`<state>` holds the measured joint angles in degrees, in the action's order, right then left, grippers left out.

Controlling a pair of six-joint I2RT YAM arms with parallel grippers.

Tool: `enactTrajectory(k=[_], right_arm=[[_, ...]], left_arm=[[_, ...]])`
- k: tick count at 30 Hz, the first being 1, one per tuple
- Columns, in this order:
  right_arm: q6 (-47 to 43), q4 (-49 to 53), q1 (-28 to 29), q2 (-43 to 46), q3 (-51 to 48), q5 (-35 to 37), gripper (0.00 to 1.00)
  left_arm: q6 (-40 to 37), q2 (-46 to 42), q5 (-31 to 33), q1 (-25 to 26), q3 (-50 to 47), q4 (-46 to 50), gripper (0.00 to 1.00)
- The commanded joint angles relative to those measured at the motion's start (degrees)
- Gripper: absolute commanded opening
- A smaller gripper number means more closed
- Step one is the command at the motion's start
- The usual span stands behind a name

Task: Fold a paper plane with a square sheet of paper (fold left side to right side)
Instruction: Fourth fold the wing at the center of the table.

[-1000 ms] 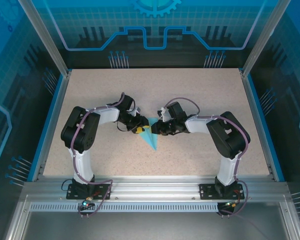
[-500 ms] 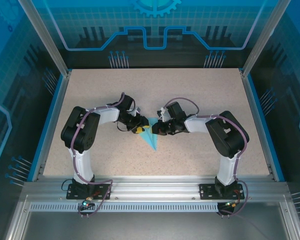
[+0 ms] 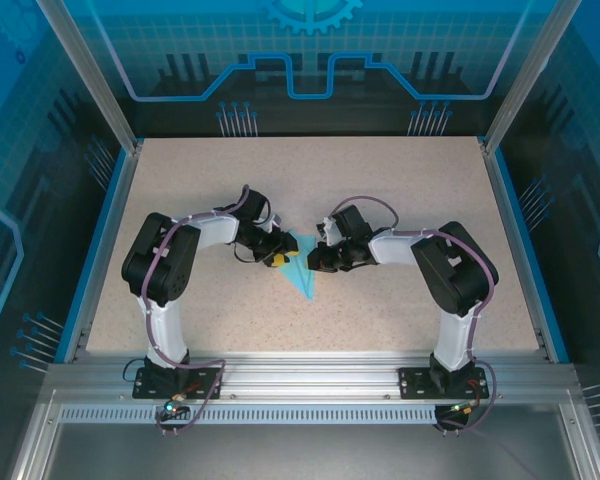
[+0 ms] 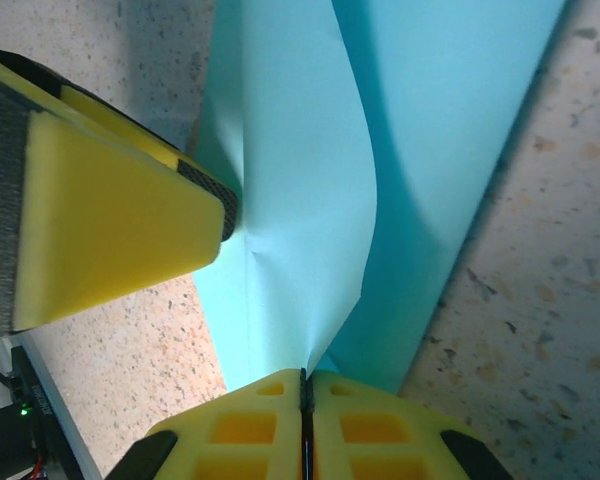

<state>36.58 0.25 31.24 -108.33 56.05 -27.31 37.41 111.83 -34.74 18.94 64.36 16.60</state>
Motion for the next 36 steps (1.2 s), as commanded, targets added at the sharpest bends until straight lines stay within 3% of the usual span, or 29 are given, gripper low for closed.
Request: enactTrajectory(k=[1,36], right_arm=[[-1.6,3.3,0.2,0.1,1.6,1.4,0.11],[-3.3,6.1,-0.1,-0.8,3.7,3.8,0.11]], left_arm=[[-0.7,1.6,1.5,0.7,0.6,2.8,0.42],[-0.9,1.9,1.3,0.7,0.6,2.8,0.42]])
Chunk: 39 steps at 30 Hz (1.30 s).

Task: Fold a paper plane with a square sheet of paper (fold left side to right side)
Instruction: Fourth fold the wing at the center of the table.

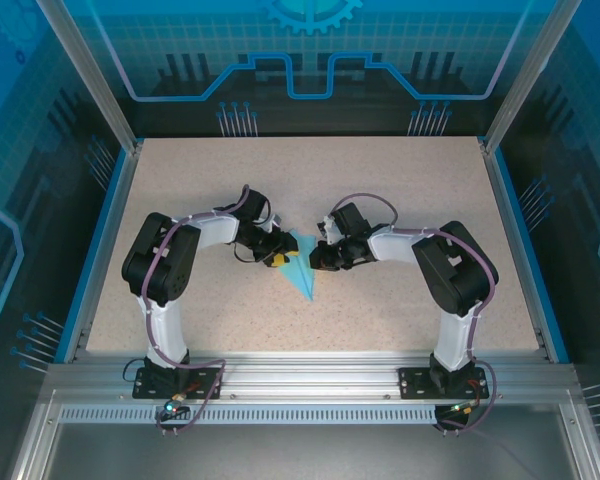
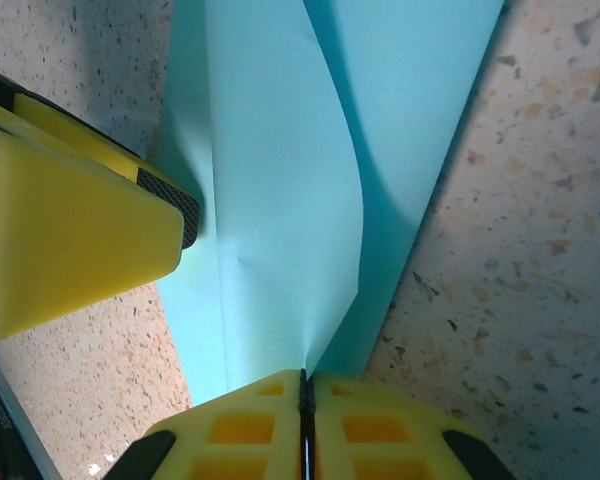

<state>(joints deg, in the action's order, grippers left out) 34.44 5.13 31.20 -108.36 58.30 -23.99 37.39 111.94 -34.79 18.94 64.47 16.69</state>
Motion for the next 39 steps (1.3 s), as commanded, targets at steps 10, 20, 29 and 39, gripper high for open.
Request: enactTrajectory(k=[10,20,29,39], right_arm=[[-1.3,2.1,0.1,-2.2,1.8,0.7,0.11],[-2.0,4.4,0.2,-3.5,2.1,2.6,0.11],[-3.2,9.1,0.6,-4.3,2.4,4.7,0.10],[-3.2,9.7,1.2,-4.7,2.3,5.3,0.08]], left_arm=[[-0.9,1.8,1.4,0.6,0.5,2.8,0.42],[-1.0,1.4,1.4,0.6,0.3,2.9,0.42],[-4.2,-4.7,4.1,0.6,2.1,6.9,0.47],[-4.9,-4.2,0.3,1.5,4.2,4.7,0.15]])
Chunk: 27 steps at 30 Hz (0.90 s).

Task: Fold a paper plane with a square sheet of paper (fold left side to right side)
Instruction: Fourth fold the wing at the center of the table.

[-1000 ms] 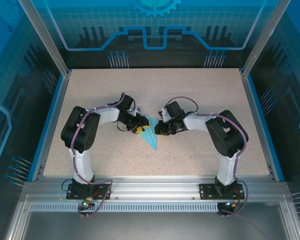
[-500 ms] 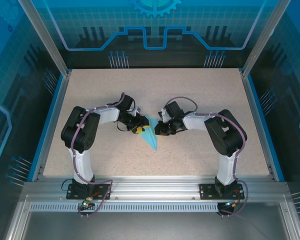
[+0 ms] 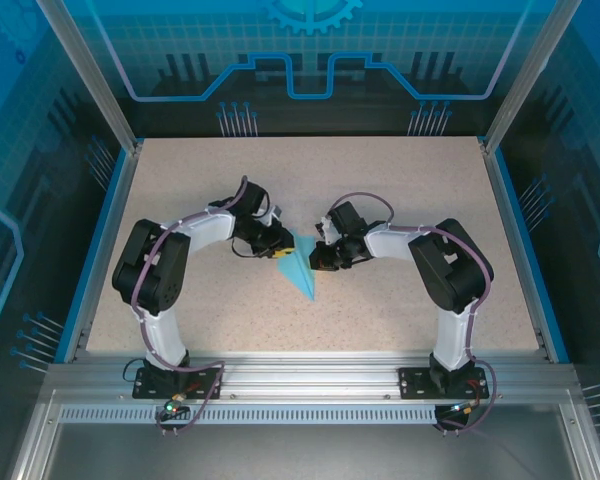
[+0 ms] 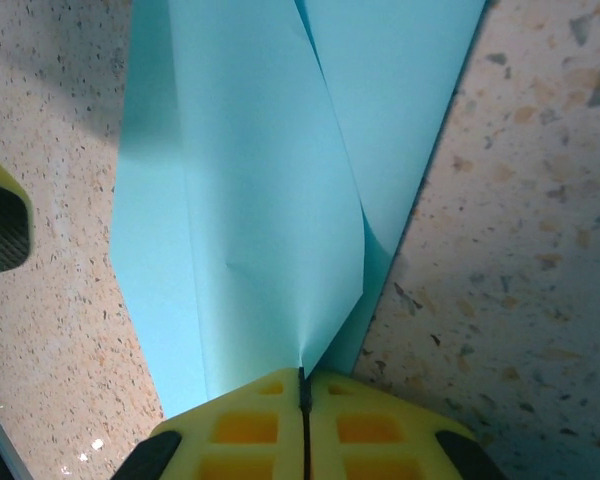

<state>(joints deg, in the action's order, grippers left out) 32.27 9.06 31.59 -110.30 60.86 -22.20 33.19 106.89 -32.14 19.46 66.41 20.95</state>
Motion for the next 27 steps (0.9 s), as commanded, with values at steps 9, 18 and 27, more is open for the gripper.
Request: enactTrajectory(k=[9,18,27], right_arm=[[-1.8,7.3,1.2,-2.5,0.0,4.3,0.01],[-1.8,7.9,1.4,-2.6,0.1,4.8,0.01],[-2.0,9.0,1.6,-2.7,0.2,5.7,0.01]], left_arm=[[-1.3,7.1,-3.5,2.7,7.7,0.8,0.00],[-2.5,9.5,-1.0,2.8,8.2,2.5,0.00],[-3.5,10.2,1.8,2.8,6.9,2.5,0.00]])
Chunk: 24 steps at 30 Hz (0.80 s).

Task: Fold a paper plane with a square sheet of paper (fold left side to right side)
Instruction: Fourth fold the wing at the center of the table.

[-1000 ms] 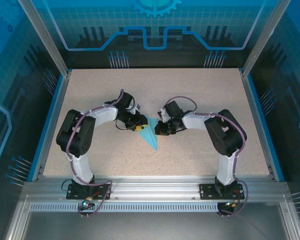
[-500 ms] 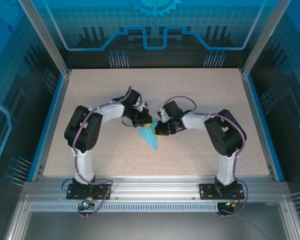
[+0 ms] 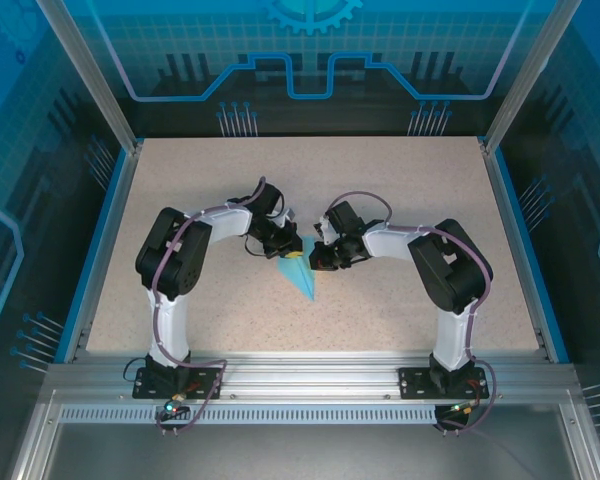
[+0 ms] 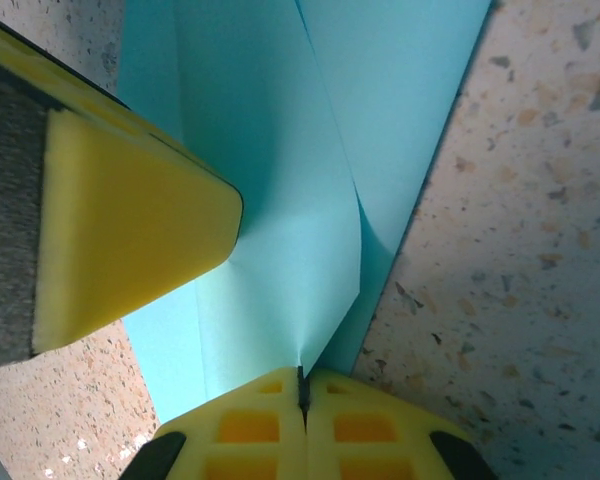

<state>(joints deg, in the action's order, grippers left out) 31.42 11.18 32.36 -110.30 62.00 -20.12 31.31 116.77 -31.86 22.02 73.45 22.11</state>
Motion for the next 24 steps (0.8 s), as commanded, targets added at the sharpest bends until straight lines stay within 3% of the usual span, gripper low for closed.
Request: enactTrajectory(k=[1,17,24], right_arm=[[-1.2,7.0,0.8,-2.9,-0.9,3.6,0.01],[-2.6,8.3,0.8,-2.7,0.0,4.4,0.02],[-2.2,4.5,-0.1,0.8,0.4,1.4,0.10]], left_arm=[[-1.7,0.4,1.8,0.2,-0.3,1.4,0.00],[-2.4,0.3,2.9,0.1,-4.9,-0.8,0.00],[-2.4,-0.1,2.9,0.1,-7.4,-1.9,0.00]])
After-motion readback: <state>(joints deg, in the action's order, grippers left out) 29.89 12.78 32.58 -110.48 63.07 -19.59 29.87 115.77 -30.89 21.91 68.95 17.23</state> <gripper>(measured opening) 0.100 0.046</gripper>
